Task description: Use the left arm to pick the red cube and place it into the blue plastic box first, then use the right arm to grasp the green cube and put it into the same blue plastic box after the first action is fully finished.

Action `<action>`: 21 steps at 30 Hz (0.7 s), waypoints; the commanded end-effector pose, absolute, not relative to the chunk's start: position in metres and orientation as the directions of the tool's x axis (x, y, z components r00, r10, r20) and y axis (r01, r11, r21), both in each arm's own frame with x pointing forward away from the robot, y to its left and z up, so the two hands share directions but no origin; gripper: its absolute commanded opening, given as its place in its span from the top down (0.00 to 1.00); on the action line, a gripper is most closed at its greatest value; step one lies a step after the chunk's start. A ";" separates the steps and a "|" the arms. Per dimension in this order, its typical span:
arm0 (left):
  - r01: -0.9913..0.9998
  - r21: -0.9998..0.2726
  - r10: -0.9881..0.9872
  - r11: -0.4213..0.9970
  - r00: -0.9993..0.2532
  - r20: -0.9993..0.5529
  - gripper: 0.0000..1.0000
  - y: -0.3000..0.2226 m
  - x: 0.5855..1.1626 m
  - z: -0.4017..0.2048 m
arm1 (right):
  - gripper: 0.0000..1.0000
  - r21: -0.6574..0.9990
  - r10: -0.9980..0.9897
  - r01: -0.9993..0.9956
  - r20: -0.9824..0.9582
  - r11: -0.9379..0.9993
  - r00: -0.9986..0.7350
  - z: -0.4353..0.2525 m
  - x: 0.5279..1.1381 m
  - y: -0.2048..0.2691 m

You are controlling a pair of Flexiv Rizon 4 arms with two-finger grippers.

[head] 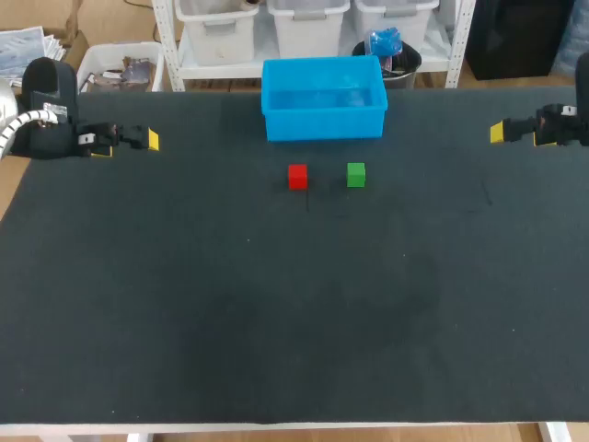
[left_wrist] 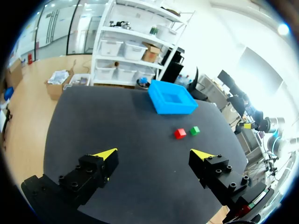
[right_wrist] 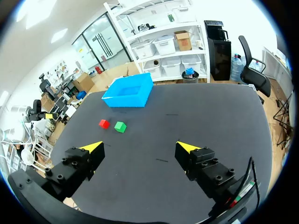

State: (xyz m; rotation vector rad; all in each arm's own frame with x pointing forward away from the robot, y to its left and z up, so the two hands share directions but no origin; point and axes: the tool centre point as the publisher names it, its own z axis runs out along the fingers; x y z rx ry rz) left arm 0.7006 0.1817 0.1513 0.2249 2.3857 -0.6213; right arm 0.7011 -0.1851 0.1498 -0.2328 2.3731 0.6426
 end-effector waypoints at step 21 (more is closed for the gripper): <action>0.198 -0.225 0.052 0.954 -0.848 -0.528 0.00 0.111 0.726 0.157 | 0.00 0.387 0.000 -0.325 -0.643 0.863 -0.766 0.149 0.701 -0.186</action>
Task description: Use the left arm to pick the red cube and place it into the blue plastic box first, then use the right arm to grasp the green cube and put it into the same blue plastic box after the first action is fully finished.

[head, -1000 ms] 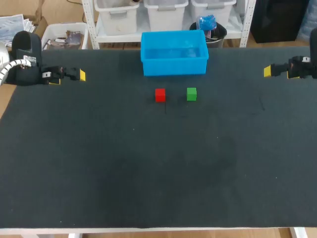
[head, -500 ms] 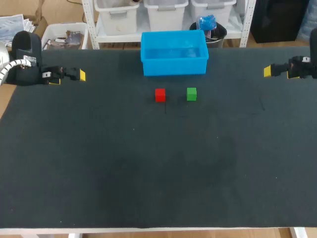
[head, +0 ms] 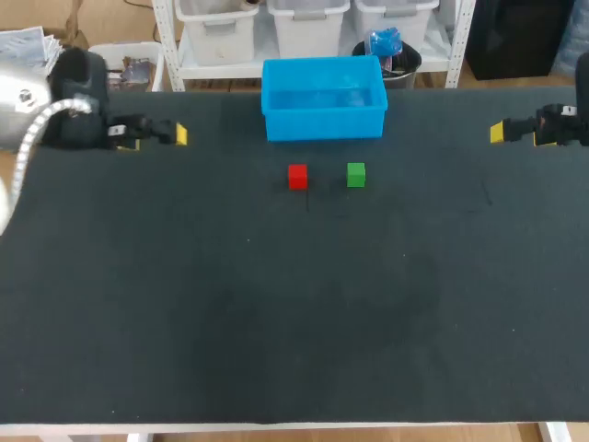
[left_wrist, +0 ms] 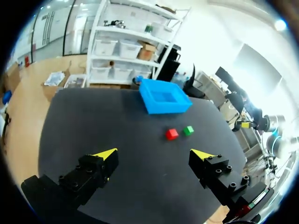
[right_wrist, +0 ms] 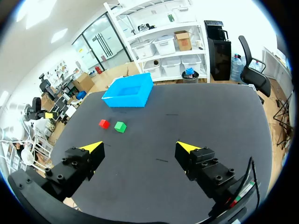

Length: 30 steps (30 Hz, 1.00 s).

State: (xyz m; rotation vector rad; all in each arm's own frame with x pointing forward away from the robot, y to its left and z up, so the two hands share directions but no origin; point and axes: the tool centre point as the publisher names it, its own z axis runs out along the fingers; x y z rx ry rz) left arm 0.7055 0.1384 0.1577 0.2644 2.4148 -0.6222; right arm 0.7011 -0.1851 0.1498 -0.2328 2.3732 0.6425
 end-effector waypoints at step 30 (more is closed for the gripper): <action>0.194 -0.186 0.078 0.963 -0.863 -0.499 0.00 0.067 0.739 0.150 | 0.00 0.387 0.000 -0.325 -0.643 0.863 -0.766 0.149 0.701 -0.186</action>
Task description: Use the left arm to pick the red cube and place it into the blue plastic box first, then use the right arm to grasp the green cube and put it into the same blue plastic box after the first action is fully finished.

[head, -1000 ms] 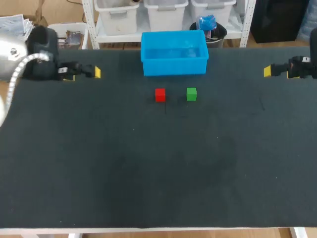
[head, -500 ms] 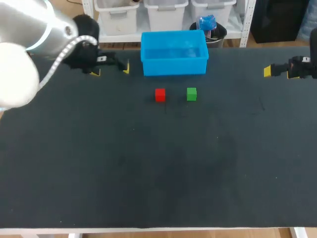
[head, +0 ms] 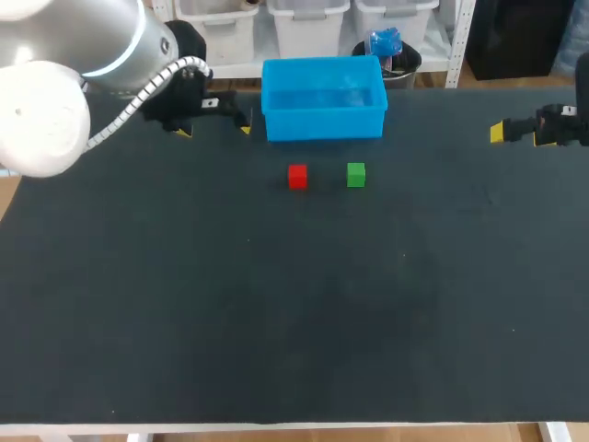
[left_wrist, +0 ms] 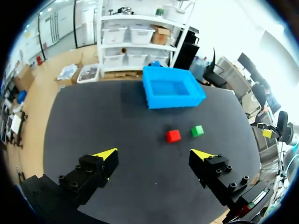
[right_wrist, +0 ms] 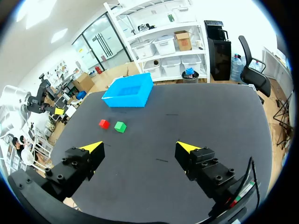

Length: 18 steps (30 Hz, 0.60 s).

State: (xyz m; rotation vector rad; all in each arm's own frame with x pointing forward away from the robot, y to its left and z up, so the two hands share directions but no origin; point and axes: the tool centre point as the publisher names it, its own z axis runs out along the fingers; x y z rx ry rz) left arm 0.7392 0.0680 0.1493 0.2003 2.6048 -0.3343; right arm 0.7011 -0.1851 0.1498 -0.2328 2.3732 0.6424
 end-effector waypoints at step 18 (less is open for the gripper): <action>0.075 -0.019 0.065 0.997 -0.944 -0.324 0.00 0.007 0.784 0.132 | 0.00 0.387 0.000 -0.325 -0.643 0.863 -0.766 0.149 0.701 -0.186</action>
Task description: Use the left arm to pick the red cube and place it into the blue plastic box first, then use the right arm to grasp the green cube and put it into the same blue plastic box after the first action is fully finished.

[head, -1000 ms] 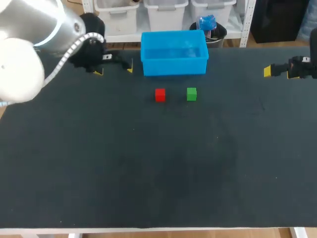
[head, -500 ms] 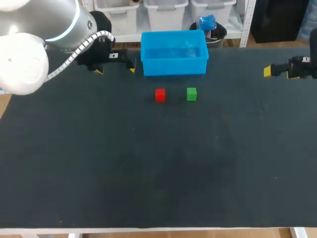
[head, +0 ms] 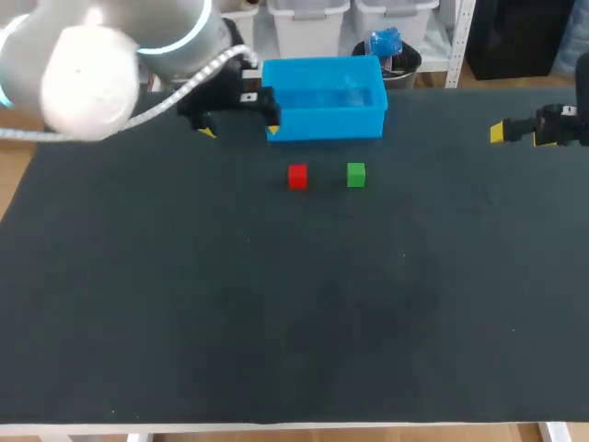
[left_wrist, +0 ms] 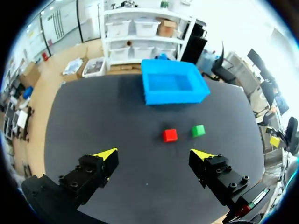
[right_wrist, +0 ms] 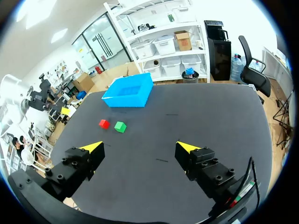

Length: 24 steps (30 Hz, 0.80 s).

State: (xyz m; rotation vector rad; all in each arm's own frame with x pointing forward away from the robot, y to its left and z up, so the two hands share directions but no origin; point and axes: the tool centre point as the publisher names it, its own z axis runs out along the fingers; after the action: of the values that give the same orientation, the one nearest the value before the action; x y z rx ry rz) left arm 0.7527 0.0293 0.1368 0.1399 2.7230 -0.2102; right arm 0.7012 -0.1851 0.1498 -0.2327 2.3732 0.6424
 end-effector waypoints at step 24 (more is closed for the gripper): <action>0.031 -0.007 0.028 0.999 -0.955 -0.295 0.00 -0.036 0.794 0.081 | 0.00 0.387 0.000 -0.325 -0.643 0.863 -0.766 0.149 0.701 -0.186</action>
State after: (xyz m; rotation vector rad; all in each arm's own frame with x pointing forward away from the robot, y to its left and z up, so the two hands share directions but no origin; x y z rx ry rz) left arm 0.7909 -0.0315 0.0881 0.0485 2.8471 -0.0217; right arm 0.7012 -0.1851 0.1498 -0.2328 2.3732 0.6424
